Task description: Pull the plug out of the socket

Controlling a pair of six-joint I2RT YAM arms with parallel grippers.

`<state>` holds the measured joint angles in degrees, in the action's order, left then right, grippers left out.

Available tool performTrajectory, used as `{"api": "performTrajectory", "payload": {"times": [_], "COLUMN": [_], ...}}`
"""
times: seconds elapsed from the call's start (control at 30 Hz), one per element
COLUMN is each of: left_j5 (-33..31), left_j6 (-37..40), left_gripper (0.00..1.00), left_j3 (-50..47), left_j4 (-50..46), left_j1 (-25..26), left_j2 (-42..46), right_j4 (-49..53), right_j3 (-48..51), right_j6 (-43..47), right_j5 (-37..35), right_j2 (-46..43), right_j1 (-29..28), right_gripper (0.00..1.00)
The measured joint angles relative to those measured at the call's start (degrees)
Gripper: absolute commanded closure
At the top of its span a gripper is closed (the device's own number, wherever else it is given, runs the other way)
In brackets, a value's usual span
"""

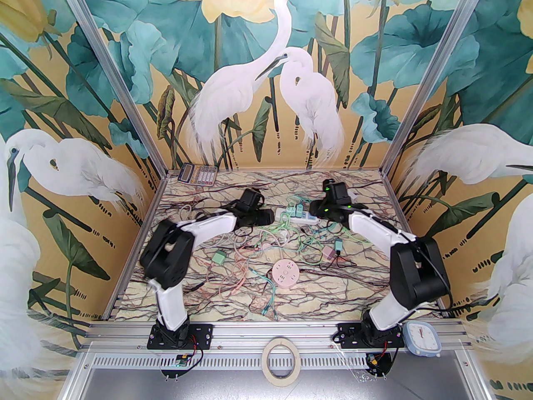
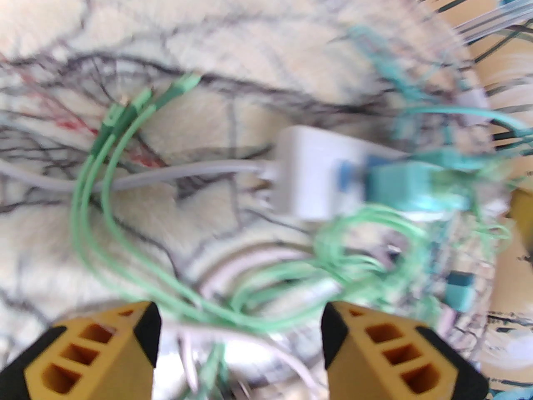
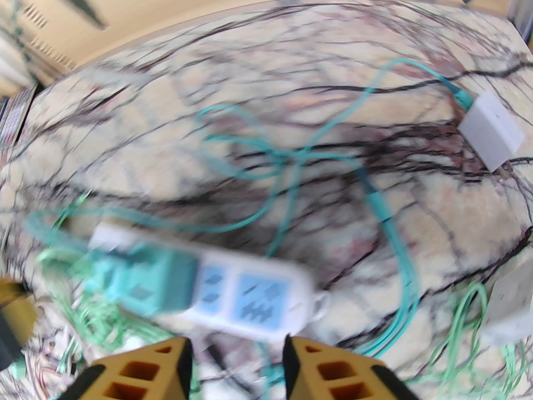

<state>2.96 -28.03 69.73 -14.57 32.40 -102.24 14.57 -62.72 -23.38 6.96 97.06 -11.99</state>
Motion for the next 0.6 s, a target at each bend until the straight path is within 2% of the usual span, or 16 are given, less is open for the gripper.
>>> {"api": "performTrajectory", "payload": {"times": [0.17, 0.33, 0.43, 0.57, 0.6], "left_j5": [-1.33, -1.38, -1.4, -1.38, -1.4], "left_j6": [-1.14, -2.38, -2.84, -4.24, -4.35], "left_gripper": [0.3, 0.34, 0.39, 0.53, 0.54], "left_j3": [-0.59, -2.95, -3.48, -1.6, -0.96], "left_j4": [0.02, 0.15, 0.22, 0.81, 1.11], "left_j1": [4.57, 9.2, 11.52, 13.57, 13.75], "left_j2": [5.35, 6.27, 5.73, 2.29, 1.14], "right_j4": [-0.5, -0.81, -2.05, -5.27, -5.84], "right_j3": [-2.6, -5.51, -5.14, -1.97, -0.96], "right_j6": [-0.81, -1.03, -1.46, -2.49, -2.62], "right_j5": [0.87, 2.54, 4.13, 5.22, 5.46], "right_j2": [8.26, 12.57, 12.59, 11.32, 10.73], "right_j1": [1.57, 1.55, 1.36, -0.37, -1.05], "right_gripper": [0.65, 0.73, 0.74, 0.73, 0.73]}}
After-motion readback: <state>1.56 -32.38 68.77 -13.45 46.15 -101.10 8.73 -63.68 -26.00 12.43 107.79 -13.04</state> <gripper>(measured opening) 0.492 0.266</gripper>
